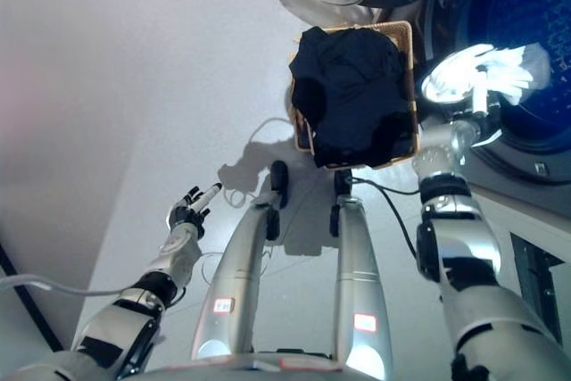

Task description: Put the clothes in the basket into the washing machine.

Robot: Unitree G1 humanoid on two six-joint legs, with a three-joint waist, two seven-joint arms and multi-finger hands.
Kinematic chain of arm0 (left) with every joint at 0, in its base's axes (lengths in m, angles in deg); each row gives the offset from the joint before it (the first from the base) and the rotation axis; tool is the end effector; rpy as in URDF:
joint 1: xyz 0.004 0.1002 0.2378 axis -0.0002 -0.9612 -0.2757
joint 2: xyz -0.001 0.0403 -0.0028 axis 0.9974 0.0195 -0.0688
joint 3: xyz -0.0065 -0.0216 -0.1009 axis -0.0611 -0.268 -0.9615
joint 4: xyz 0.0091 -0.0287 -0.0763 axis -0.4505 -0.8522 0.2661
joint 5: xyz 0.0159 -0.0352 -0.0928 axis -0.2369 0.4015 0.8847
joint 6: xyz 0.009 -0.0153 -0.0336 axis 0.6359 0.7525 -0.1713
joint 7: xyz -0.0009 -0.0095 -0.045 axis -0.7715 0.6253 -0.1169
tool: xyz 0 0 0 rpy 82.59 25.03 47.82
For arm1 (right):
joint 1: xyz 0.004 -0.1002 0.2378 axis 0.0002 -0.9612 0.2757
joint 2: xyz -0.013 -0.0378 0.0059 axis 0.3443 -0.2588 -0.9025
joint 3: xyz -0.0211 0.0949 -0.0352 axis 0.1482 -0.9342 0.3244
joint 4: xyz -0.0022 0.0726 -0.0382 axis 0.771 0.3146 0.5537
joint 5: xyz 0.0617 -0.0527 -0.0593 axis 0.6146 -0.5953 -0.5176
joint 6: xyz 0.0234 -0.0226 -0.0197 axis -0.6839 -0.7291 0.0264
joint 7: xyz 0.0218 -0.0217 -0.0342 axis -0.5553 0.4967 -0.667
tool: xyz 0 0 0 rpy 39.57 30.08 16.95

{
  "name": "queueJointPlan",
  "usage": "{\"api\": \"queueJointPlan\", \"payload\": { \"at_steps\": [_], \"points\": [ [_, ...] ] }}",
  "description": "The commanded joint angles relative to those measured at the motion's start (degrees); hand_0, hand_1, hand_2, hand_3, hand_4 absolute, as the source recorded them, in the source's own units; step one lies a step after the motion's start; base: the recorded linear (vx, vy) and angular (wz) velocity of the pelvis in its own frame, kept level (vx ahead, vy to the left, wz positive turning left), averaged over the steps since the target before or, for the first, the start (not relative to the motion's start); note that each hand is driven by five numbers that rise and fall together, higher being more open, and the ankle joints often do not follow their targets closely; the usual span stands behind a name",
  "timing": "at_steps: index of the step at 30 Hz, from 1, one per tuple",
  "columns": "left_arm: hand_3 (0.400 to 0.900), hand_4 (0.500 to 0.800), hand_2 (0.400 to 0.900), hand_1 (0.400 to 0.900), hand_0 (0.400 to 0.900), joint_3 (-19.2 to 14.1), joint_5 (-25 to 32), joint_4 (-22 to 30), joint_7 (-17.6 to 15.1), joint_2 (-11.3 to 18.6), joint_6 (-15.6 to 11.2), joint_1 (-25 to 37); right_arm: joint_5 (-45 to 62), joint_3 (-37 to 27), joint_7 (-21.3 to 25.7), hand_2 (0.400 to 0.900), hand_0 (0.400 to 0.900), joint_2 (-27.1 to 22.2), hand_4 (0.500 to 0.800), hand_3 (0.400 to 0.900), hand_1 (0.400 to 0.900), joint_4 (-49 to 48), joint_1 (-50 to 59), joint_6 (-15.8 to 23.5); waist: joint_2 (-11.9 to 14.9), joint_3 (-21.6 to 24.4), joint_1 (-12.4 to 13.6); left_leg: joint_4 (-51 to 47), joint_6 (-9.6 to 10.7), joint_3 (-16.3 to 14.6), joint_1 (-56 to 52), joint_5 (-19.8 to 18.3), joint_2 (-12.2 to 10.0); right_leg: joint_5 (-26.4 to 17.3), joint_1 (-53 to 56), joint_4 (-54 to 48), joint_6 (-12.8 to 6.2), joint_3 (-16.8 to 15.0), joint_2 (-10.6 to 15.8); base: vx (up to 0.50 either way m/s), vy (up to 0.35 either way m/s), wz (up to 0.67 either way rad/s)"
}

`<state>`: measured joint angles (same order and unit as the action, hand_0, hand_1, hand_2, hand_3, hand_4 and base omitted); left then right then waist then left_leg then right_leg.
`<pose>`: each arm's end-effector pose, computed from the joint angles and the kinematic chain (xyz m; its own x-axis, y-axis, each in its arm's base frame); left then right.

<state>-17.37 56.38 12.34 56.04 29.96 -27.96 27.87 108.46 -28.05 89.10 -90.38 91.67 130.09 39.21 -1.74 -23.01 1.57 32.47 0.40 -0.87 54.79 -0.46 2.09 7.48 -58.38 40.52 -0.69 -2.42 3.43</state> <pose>0.2454 0.1970 -0.0285 0.7622 0.3810 -0.5234 -0.5042 0.8565 -0.1108 0.3516 -0.2550 0.1839 0.5682 -0.7532 -0.3315 0.6134 0.1191 0.7808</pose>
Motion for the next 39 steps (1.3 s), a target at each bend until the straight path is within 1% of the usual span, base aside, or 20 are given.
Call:
{"api": "queueJointPlan", "payload": {
  "at_steps": [1,2,3,4,6,10,11,12,15,20,28,30,32,34,37,39],
  "points": [
    [0.9,0.8,0.9,0.9,0.9,2.27,0.98,0.28,-1.26,-0.14,-0.7,-4.41,-3.8,1.17,2.69,0.4,0.4,-12.34,0.5,0.4,0.4,-0.49,3.98,4.23,-6.43,2.05,0.03,-5.21,0.71,-0.92,-3.11,-4.19,2.19,1.04,1.83,-5.36,-1.49,0.48,-1.41,0.05,-0.039,0.12],
    [0.9,0.8,0.9,0.9,0.9,2.54,0.91,0.36,-1.2,-0.19,-0.79,-4.61,-3.75,1.95,2.63,0.4,0.4,-13.79,0.5,0.4,0.4,0.91,5.15,3.71,-6.76,2.16,0.33,-5.57,0.75,-0.85,-3.22,-4.0,2.29,1.13,1.84,-5.33,-1.52,0.48,-1.32,0.05,-0.04,0.12],
    [0.9,0.8,0.9,0.9,0.9,2.56,0.92,0.39,-1.2,-0.37,-0.81,-4.53,-3.52,2.25,2.38,0.4,0.4,-14.17,0.5,0.4,0.4,1.43,5.61,3.63,-6.94,2.12,0.33,-5.73,0.75,-0.83,-3.26,-3.92,2.32,1.13,1.83,-5.37,-1.53,0.48,-1.28,0.05,-0.052,0.13],
    [0.9,0.8,0.9,0.9,0.9,2.66,0.76,0.57,-0.93,-0.21,-0.84,-5.08,-3.6,2.85,2.38,0.4,0.4,-16.61,0.5,0.4,0.4,3.01,6.5,2.58,-7.5,2.26,0.81,-6.28,0.9,-1.03,-3.51,-3.64,2.41,1.26,1.7,-5.06,-1.62,0.51,-1.0,0.05,-0.056,0.13],
    [0.9,0.8,0.9,0.9,0.9,2.64,0.76,0.43,-0.91,-0.34,-0.89,-5.64,-3.95,3.95,2.56,0.4,0.4,-18.91,0.5,0.4,0.4,4.7,7.57,2.01,-7.92,2.44,1.23,-6.83,0.96,-1.14,-3.83,-3.45,2.54,1.44,1.7,-4.85,-1.68,0.41,-0.79,0.06,-0.067,0.1],
    [0.9,0.8,0.9,0.9,0.9,2.77,0.51,0.16,-0.74,-0.73,-0.77,-6.47,-7.38,6.22,3.42,0.4,0.4,-22.82,0.5,0.4,0.4,7.15,8.41,-0.58,-8.67,2.45,1.72,-6.7,1.11,-1.21,-3.84,-3.36,2.7,1.98,1.41,-3.55,-1.61,0.43,-0.48,0.04,-0.061,0.05],
    [0.9,0.8,0.9,0.9,0.9,2.97,0.38,0.11,-0.62,-0.92,-0.83,-6.8,-8.06,6.81,3.46,0.4,0.4,-23.33,0.5,0.4,0.4,7.5,8.5,-0.73,-8.81,2.45,1.83,-6.53,1.16,-1.23,-3.7,-3.33,2.73,2.13,1.12,-3.03,-1.57,0.43,-0.39,0.03,-0.069,0.08],
    [0.9,0.8,0.9,0.9,0.9,3.1,0.2,0.19,-0.63,-0.96,-0.96,-6.82,-8.66,7.33,3.62,0.9,0.9,-23.83,0.8,0.9,0.9,7.42,8.69,-0.89,-8.9,2.52,1.79,-6.47,1.22,-1.29,-3.58,-3.36,2.74,2.29,0.87,-2.59,-1.58,0.39,-0.31,0.02,-0.068,0.07],
    [0.9,0.8,0.9,0.9,0.9,3.57,-0.09,0.55,-0.74,-1.33,-1.19,-6.8,-10.56,8.12,4.19,0.9,0.9,-24.3,0.8,0.9,0.9,7.44,8.38,-1.43,-9.11,2.31,1.54,-5.91,1.28,-1.43,-3.3,-3.48,2.92,2.72,0.37,-1.32,-1.45,0.14,-0.17,0.01,-0.055,0.04],
    [0.9,0.8,0.9,0.9,0.9,4.13,-0.59,0.91,-1.11,-1.6,-1.42,-6.9,-11.73,8.41,4.83,0.9,0.9,-24.31,0.8,0.9,0.9,6.63,8.33,-0.74,-9.34,2.02,1.37,-5.28,1.42,-1.6,-2.94,-3.38,3.11,2.94,-0.17,-0.04,-1.32,0.14,0.1,-0.01,-0.05,0.05],
    [0.9,0.8,0.9,0.9,0.9,4.08,-1.06,-0.18,-1.62,-1.8,-1.44,-6.65,-12.51,8.97,4.9,0.9,0.9,-22.45,0.8,0.9,0.9,5.43,8.25,0.02,-9.04,1.97,0.92,-6.16,1.71,-1.36,-3.94,-2.83,3.08,2.93,0.64,-0.3,-1.17,0.38,-0.13,-0.01,-0.005,0.0],
    [0.9,0.8,0.9,0.9,0.9,3.88,-1.07,-0.33,-1.6,-1.77,-1.4,-6.65,-14.17,9.48,5.2,0.9,0.9,-21.73,0.8,0.9,0.9,4.43,7.82,-0.11,-8.94,1.94,0.79,-5.94,1.72,-1.36,-3.96,-2.79,3.13,2.83,0.82,-0.32,-1.11,0.44,-0.12,-0.04,0.002,-0.01],
    [0.9,0.8,0.9,0.9,0.9,3.54,-1.27,-0.28,-1.83,-1.81,-1.55,-6.64,-17.08,10.41,6.13,0.9,0.9,-20.23,0.8,0.9,0.9,1.75,6.79,0.24,-8.82,1.8,0.65,-5.77,1.63,-1.34,-3.91,-2.78,3.12,2.67,0.88,-0.38,-1.1,0.57,-0.22,-0.04,0.013,-0.05],
    [0.9,0.8,0.9,0.9,0.9,3.18,-1.31,-0.15,-2.02,-1.86,-1.74,-6.62,-19.45,11.02,5.87,0.9,0.9,-17.91,0.8,0.9,0.9,-1.64,4.59,0.59,-8.57,1.53,0.36,-5.77,1.53,-1.36,-4.0,-2.67,3.03,2.43,1.08,-0.71,-1.1,0.65,-0.39,-0.04,0.019,-0.07],
    [0.9,0.8,0.9,0.9,0.9,1.38,-1.32,-0.9,-2.26,-2.27,-1.64,-6.47,-24.21,11.51,4.76,0.9,0.9,-12.03,0.8,0.9,0.9,-10.75,-2.94,1.43,-7.79,1.08,-0.64,-6.47,1.35,-1.32,-4.58,-2.3,2.78,1.71,1.79,-1.92,-1.13,1.1,-0.61,-0.03,0.029,-0.08],
    [0.9,0.8,0.9,0.9,0.9,0.18,-1.26,-1.89,-2.34,-2.56,-1.43,-6.33,-25.89,10.26,4.74,0.9,0.9,-7.63,0.8,0.9,0.9,-15.97,-8.1,2.68,-7.13,0.91,-1.47,-7.28,1.29,-1.32,-5.55,-2.16,2.62,1.23,2.97,-3.18,-1.14,1.34,-0.92,-0.01,0.043,-0.08]
  ]
}}
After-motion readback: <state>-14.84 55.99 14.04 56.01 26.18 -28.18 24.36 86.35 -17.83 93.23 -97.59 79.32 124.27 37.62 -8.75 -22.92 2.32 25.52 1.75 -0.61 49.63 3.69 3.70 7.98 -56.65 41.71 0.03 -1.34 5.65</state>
